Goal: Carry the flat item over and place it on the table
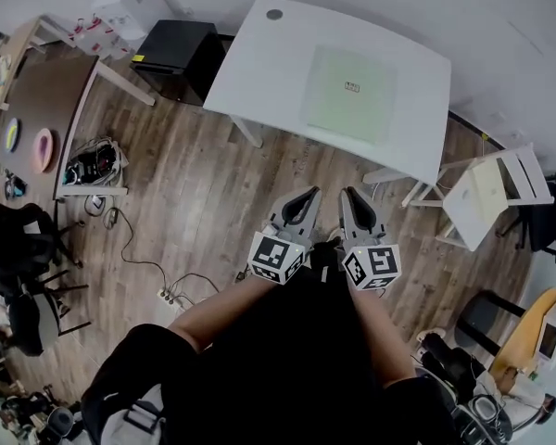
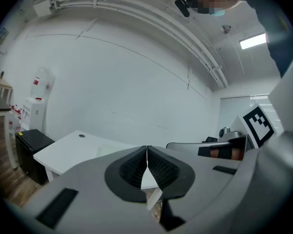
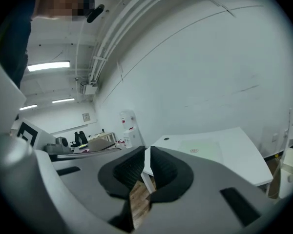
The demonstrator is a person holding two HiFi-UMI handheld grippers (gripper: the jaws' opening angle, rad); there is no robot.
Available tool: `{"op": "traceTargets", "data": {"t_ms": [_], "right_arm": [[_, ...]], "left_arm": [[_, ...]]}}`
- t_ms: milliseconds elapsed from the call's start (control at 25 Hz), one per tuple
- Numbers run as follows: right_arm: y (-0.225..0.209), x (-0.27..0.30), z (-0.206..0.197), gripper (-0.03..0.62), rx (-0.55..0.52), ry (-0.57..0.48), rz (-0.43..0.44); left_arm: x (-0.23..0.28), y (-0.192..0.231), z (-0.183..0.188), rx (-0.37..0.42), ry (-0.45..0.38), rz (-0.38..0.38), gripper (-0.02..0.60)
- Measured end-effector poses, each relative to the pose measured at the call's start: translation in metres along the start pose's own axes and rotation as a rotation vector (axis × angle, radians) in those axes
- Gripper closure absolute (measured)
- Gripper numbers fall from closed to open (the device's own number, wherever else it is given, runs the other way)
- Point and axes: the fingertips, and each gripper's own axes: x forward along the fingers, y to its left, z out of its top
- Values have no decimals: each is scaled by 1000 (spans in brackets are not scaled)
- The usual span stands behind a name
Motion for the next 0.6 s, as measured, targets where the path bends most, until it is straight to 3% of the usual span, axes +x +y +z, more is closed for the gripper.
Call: {"op": "traceTargets", "data": {"t_ms": [200,600], "right_arm": [[6,-23,-1,549,-86,30,-92],[-23,-93,45,557,-202,-121,-156]], "left_arm": [[-5,-25,12,66,-29,34,565],[18,-102,33,132,-104,2,565]]}}
